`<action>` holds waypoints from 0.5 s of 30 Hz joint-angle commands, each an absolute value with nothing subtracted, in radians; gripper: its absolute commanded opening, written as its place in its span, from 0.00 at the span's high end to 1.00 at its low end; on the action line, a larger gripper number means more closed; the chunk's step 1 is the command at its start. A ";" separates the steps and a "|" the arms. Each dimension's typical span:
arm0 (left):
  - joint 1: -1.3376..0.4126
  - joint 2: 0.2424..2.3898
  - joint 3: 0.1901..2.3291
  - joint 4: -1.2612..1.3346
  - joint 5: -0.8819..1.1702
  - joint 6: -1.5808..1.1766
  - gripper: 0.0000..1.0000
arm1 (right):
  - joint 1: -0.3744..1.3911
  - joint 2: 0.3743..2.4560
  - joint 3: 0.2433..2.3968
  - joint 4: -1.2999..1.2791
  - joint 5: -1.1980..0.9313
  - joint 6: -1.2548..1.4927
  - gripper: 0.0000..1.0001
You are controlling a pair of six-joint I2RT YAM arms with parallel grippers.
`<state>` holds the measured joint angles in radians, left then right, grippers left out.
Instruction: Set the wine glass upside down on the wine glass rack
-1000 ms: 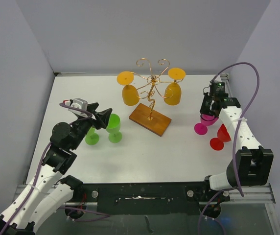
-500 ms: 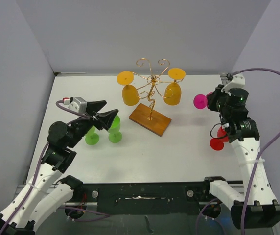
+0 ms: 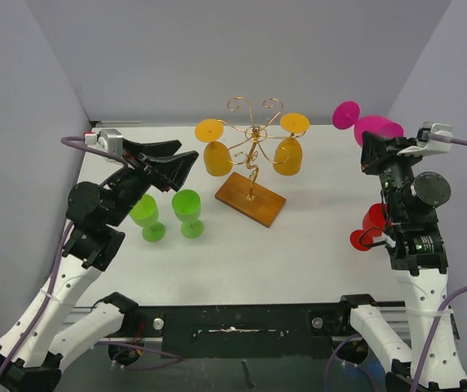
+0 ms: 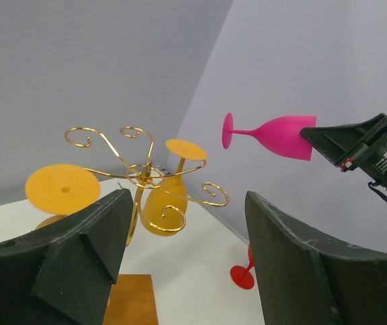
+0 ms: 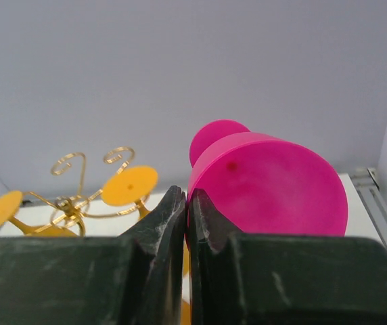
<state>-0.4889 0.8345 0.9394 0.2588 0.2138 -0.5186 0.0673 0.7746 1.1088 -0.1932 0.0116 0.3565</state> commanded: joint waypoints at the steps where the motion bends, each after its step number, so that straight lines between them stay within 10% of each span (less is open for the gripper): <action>1: -0.486 0.878 1.029 0.341 0.217 -0.649 0.35 | 0.076 0.776 1.194 0.050 -0.070 0.407 1.00; 15: -0.487 1.029 1.151 0.450 0.247 -0.818 0.35 | 0.223 0.922 1.230 0.459 -0.330 0.650 1.00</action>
<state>-0.4889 1.0000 1.0901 0.3454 0.2104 -0.7437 0.1387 0.8917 1.2232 0.2611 -0.2878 0.5873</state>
